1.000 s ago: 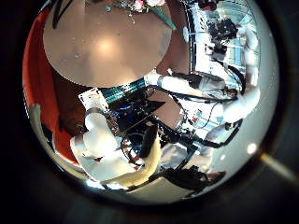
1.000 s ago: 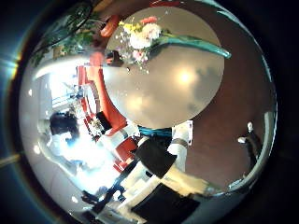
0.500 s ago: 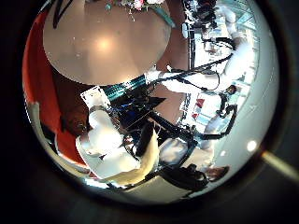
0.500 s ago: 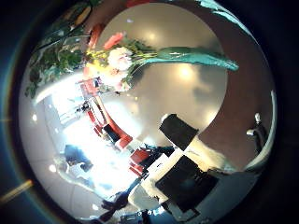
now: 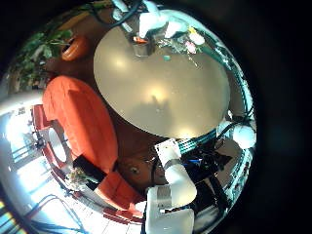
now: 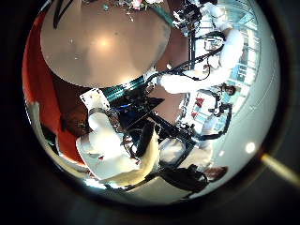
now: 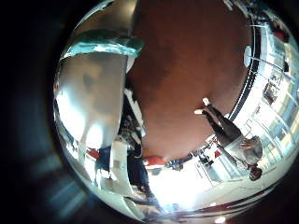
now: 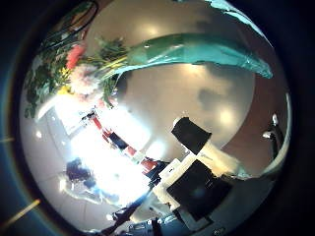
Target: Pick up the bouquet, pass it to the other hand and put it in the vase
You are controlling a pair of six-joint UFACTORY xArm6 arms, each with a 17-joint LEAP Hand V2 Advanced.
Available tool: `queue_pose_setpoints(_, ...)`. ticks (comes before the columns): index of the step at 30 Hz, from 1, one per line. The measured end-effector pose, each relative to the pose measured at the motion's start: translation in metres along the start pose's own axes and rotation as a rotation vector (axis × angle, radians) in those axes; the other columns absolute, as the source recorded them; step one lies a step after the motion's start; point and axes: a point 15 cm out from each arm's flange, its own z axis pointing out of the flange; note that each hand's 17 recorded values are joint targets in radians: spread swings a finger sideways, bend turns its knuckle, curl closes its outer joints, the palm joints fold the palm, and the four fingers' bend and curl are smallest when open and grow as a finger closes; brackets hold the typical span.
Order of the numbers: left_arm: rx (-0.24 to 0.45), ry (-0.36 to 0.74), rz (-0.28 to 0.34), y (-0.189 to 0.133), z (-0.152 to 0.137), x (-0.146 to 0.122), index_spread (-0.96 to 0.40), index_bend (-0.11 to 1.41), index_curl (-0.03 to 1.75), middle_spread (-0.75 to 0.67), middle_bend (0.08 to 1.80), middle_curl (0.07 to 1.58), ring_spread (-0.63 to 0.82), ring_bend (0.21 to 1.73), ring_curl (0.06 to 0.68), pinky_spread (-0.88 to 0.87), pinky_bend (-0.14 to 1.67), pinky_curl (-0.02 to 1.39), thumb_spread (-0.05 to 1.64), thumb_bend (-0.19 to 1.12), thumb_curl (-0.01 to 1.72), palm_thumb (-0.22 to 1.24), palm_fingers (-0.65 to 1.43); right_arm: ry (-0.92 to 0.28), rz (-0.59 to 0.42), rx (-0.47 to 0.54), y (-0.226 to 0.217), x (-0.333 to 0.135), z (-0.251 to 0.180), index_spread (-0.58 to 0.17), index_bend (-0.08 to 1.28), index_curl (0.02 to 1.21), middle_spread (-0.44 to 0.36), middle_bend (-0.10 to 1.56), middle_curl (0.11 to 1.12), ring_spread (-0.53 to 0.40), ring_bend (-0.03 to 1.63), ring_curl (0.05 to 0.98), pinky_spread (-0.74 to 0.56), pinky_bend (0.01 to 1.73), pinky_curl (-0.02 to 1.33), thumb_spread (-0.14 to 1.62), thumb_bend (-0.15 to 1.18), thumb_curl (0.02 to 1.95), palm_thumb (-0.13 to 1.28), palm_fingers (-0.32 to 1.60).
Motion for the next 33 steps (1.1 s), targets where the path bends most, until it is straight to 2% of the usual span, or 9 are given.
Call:
queue_pose_setpoints(15, -0.011, -0.004, -0.009, -0.007, 0.001, 0.007, 0.03, 0.15, 0.28, 0.48, 0.18, 0.27, 0.60, 0.38, 0.230, 0.57, 0.19, 0.30, 1.05, -0.02, 0.30, 0.23, -0.05, 0.020, -0.030, -0.017, -0.025, -0.007, 0.024, -0.307, 0.18, 0.33, -0.098, 0.35, 0.43, -0.128, 0.62, 0.309, 0.26, 0.28, 0.25, 1.02, -0.02, 0.40, 0.63, 0.37)
queue_pose_setpoints(18, -0.014, -0.003, -0.012, -0.009, 0.001, 0.006, 0.03, 0.15, 0.28, 0.48, 0.18, 0.27, 0.60, 0.38, 0.230, 0.57, 0.19, 0.30, 1.05, -0.02, 0.30, 0.23, -0.05, 0.037, -0.036, -0.017, -0.030, -0.009, 0.027, -0.306, 0.18, 0.34, -0.115, 0.37, 0.44, -0.148, 0.65, 0.318, 0.23, 0.28, 0.25, 1.02, -0.02, 0.41, 0.64, 0.42)
queue_pose_setpoints(21, -0.014, -0.004, -0.015, -0.008, 0.001, 0.006, 0.03, 0.16, 0.28, 0.48, 0.18, 0.27, 0.60, 0.38, 0.228, 0.57, 0.19, 0.30, 1.05, -0.02, 0.30, 0.23, -0.05, 0.071, -0.037, -0.028, -0.030, -0.004, 0.029, -0.314, 0.19, 0.35, -0.150, 0.41, 0.46, -0.196, 0.73, 0.341, 0.15, 0.29, 0.24, 1.01, -0.02, 0.41, 0.67, 0.54)
queue_pose_setpoints(24, -0.013, -0.003, -0.017, -0.009, 0.001, 0.006, 0.03, 0.15, 0.28, 0.48, 0.18, 0.27, 0.60, 0.37, 0.227, 0.57, 0.19, 0.30, 1.05, -0.02, 0.30, 0.23, -0.05, 0.094, -0.053, -0.026, -0.036, -0.009, 0.031, -0.341, 0.17, 0.35, -0.190, 0.43, 0.48, -0.252, 0.83, 0.368, 0.00, 0.42, 0.26, 1.00, -0.02, 0.42, 0.70, 0.74)
queue_pose_setpoints(25, -0.011, -0.004, -0.015, -0.009, 0.000, 0.006, 0.03, 0.15, 0.28, 0.48, 0.18, 0.27, 0.60, 0.37, 0.227, 0.57, 0.19, 0.30, 1.05, -0.02, 0.30, 0.23, -0.05, 0.099, -0.059, -0.023, -0.038, -0.011, 0.031, -0.362, 0.16, 0.35, -0.217, 0.44, 0.49, -0.274, 0.90, 0.394, -0.11, 0.53, 0.28, 1.00, -0.01, 0.43, 0.72, 0.89)
queue_pose_setpoints(28, -0.010, -0.005, -0.017, -0.009, -0.001, 0.006, 0.03, 0.15, 0.28, 0.48, 0.18, 0.27, 0.60, 0.37, 0.226, 0.57, 0.19, 0.30, 1.05, -0.02, 0.30, 0.23, -0.05, 0.103, -0.059, -0.009, -0.041, -0.010, 0.030, -0.402, 0.19, 0.37, -0.249, 0.48, 0.53, -0.292, 0.96, 0.432, -0.27, 0.69, 0.33, 0.99, -0.01, 0.43, 0.76, 1.05)
queue_pose_setpoints(29, -0.011, -0.004, -0.017, -0.009, -0.001, 0.006, 0.03, 0.15, 0.28, 0.48, 0.18, 0.27, 0.60, 0.37, 0.226, 0.57, 0.19, 0.30, 1.05, -0.02, 0.30, 0.23, -0.05, 0.106, -0.058, 0.003, -0.044, -0.009, 0.029, -0.425, 0.26, 0.41, -0.262, 0.55, 0.57, -0.298, 0.97, 0.456, -0.34, 0.74, 0.36, 0.98, -0.01, 0.44, 0.79, 1.16)
queue_pose_setpoints(31, -0.009, -0.005, -0.018, -0.010, -0.002, 0.005, 0.03, 0.16, 0.28, 0.48, 0.18, 0.27, 0.60, 0.37, 0.225, 0.57, 0.19, 0.30, 1.05, -0.02, 0.30, 0.23, -0.04, 0.112, -0.057, 0.035, -0.048, -0.008, 0.023, -0.443, 0.32, 0.45, -0.267, 0.61, 0.61, -0.298, 0.99, 0.481, -0.37, 0.81, 0.40, 0.97, -0.01, 0.45, 0.82, 1.22)
queue_pose_setpoints(33, -0.006, -0.006, -0.018, -0.010, -0.004, 0.005, 0.03, 0.16, 0.28, 0.48, 0.18, 0.27, 0.60, 0.37, 0.225, 0.57, 0.19, 0.30, 1.05, -0.02, 0.30, 0.23, -0.04, 0.114, -0.058, 0.042, -0.047, -0.008, 0.019, -0.469, 0.46, 0.53, -0.276, 0.71, 0.67, -0.291, 1.04, 0.514, -0.39, 0.92, 0.45, 0.96, 0.00, 0.47, 0.87, 1.27)
